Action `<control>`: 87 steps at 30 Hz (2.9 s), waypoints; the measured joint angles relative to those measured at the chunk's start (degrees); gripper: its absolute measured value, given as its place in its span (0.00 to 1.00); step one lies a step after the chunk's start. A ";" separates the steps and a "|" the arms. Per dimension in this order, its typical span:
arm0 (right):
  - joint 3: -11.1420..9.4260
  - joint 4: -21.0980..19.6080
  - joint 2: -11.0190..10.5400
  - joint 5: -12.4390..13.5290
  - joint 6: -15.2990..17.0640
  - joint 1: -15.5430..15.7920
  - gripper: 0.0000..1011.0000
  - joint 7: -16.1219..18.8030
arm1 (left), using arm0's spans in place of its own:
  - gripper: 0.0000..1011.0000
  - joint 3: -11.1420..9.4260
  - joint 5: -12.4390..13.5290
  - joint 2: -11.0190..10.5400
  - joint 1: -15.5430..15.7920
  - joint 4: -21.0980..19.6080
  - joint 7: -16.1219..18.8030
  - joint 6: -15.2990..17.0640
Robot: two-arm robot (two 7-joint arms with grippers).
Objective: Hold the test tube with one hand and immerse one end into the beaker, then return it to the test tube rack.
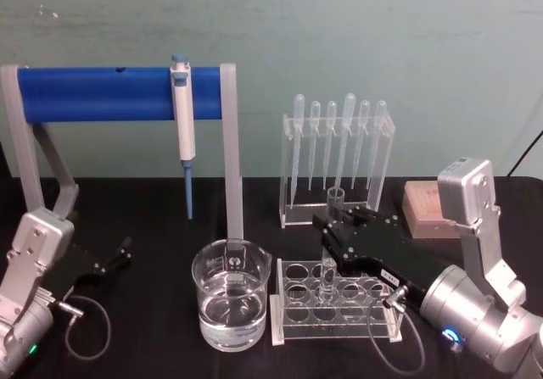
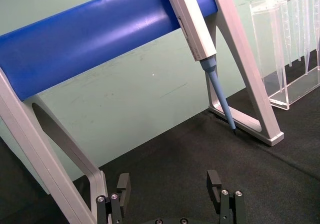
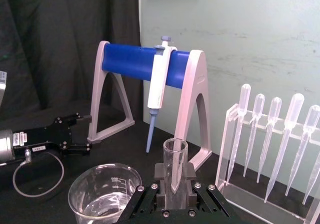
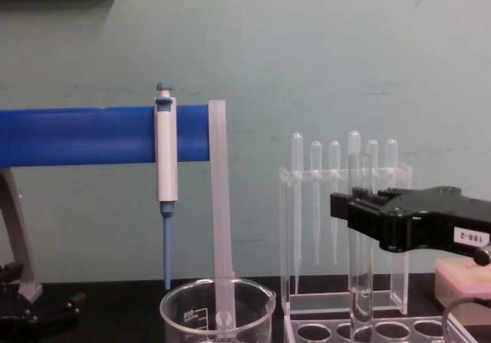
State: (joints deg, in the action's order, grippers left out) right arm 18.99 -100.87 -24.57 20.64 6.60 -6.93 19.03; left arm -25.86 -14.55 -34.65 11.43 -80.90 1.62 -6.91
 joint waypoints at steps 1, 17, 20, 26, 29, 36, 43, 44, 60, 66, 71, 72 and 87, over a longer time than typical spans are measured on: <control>0.01 0.13 0.04 -0.05 -0.10 0.05 0.22 0.01 | 0.99 0.00 0.00 0.00 0.00 0.00 0.00 0.00; 0.38 3.68 1.39 -0.87 -2.42 0.78 0.22 0.72 | 0.99 0.00 0.00 0.00 0.00 0.00 0.00 0.00; 0.41 4.28 1.53 -1.02 -2.67 0.85 0.22 0.82 | 0.99 0.00 0.00 0.00 0.00 0.00 0.00 0.00; 0.28 4.81 1.78 -1.09 -2.81 1.07 0.26 0.90 | 0.99 0.00 0.00 0.00 0.00 0.00 0.00 0.00; 0.07 4.74 1.84 -1.05 -2.49 1.22 0.36 0.86 | 0.99 0.00 0.00 0.00 0.00 0.00 0.00 0.00; -1.56 1.21 1.18 -1.04 -1.41 3.07 0.58 -0.72 | 0.99 0.00 0.00 0.00 0.00 0.00 0.00 0.00; -6.92 -4.91 0.40 -1.41 -2.17 7.50 0.81 -4.78 | 0.99 0.00 0.00 0.00 0.00 0.00 0.00 0.00; -6.92 -4.91 0.40 -1.41 -2.17 7.50 0.81 -4.78 | 0.99 0.00 0.00 0.00 0.00 0.00 0.00 0.00; -10.24 6.18 4.41 -16.38 -3.01 7.89 0.99 -20.14 | 0.99 0.00 0.00 0.00 0.00 0.00 0.00 0.00; -10.20 9.79 4.95 -18.16 -6.61 6.62 0.99 -20.12 | 0.99 0.00 0.00 0.00 0.00 0.00 0.00 0.00; -10.56 11.08 5.00 -19.18 -9.47 6.10 0.99 -18.92 | 0.99 0.00 0.00 0.00 0.00 0.00 0.00 0.00; -10.64 11.15 5.04 -19.30 -9.63 6.07 0.99 -18.82 | 0.99 0.00 0.00 0.00 0.00 0.00 0.00 0.00; -10.78 11.14 5.17 -19.65 -9.64 6.12 0.99 -18.50 | 0.99 0.00 0.00 0.00 0.00 0.00 0.00 0.00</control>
State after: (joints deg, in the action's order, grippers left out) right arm 8.20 -89.73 -19.40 0.99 -3.04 -0.81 0.54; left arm -25.86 -14.55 -34.65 11.43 -80.90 1.62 -6.91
